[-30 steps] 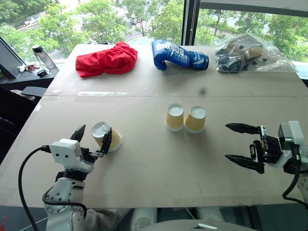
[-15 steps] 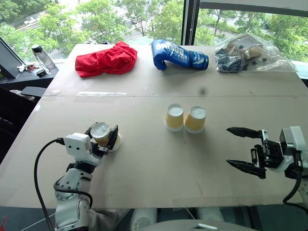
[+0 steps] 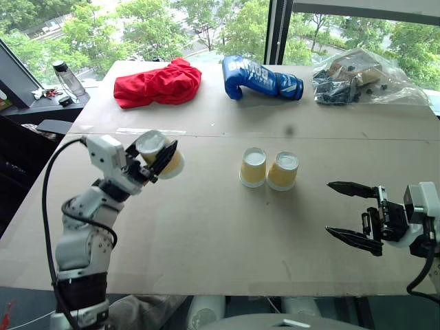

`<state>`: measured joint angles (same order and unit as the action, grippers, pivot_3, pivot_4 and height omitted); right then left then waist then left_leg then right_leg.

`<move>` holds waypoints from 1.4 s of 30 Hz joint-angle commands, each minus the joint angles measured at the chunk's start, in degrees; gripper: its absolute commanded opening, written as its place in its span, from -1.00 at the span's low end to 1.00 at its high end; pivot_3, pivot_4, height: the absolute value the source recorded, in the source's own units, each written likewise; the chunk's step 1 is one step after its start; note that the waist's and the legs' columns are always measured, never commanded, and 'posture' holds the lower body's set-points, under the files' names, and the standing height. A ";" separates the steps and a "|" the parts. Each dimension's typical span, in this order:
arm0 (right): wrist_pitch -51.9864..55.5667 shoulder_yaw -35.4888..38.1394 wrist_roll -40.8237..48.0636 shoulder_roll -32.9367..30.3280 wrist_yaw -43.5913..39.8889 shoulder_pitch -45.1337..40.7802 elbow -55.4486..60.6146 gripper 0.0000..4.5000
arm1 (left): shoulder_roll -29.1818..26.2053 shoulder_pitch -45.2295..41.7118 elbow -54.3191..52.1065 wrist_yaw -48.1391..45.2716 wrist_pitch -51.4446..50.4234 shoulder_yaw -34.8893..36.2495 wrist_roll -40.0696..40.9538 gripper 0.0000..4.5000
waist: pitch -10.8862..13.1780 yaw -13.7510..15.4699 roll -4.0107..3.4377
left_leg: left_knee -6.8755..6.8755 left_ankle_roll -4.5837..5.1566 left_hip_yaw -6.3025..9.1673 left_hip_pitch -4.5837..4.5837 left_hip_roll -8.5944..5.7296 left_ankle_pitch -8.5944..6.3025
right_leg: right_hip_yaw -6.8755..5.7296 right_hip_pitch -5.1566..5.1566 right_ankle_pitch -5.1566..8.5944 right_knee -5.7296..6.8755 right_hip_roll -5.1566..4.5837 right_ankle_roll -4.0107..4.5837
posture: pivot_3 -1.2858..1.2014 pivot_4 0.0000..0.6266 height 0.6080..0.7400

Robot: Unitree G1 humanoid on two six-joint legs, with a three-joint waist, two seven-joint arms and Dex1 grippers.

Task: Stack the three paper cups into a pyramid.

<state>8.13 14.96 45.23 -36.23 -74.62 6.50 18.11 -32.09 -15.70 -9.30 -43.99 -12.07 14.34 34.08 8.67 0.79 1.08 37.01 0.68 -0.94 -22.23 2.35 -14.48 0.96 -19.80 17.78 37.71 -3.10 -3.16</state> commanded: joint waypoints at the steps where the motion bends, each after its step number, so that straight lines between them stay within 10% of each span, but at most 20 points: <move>1: -0.89 4.11 0.64 0.67 4.52 -1.06 1.06 1.00 | -0.87 -12.25 3.85 -6.70 -6.87 -5.76 3.16 0.13 | 0.00 0.04 0.00 | 0.01 0.00 0.02 -0.03 0.00 0.00 | -0.02 0.00 0.00 0.00 0.00 0.00 | 0.03 -0.52 1.00; 12: -0.08 6.86 -2.43 3.54 19.11 0.50 6.06 1.00 | 9.95 -37.05 29.15 -26.25 -7.27 -18.86 -1.86 0.13 | 0.09 -0.65 -0.04 | 0.13 -0.21 -0.11 -0.69 -0.04 0.13 | 0.06 -0.67 0.14 0.18 0.18 -0.26 | 0.03 -0.52 1.00; 39: 0.76 5.29 -2.68 4.00 22.09 3.26 10.95 1.00 | 16.62 -40.54 38.23 -32.99 -1.38 -18.92 -9.49 0.13 | 0.13 -1.17 -0.05 | 0.20 -0.03 -0.04 -0.89 -0.02 0.02 | 0.06 -0.87 0.14 0.25 0.22 -0.26 | 0.03 -0.52 1.00; 42: -0.13 5.46 -3.04 4.15 21.03 3.48 9.94 1.00 | 16.62 -40.25 38.00 -33.44 -1.59 -19.09 -9.61 0.92 | 0.13 -1.17 -0.05 | 0.20 -0.03 -0.04 -0.89 -0.02 0.03 | 0.06 -0.87 0.13 0.25 0.21 -0.26 | 0.03 -0.52 1.00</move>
<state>9.56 19.99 42.01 -32.23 -52.75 9.80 27.77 -15.44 -55.70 30.59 -77.04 -13.75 -5.19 24.29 8.79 -0.37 1.03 37.21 0.65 -0.98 -23.12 2.32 -14.46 1.02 -20.67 17.91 37.96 -2.88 -3.42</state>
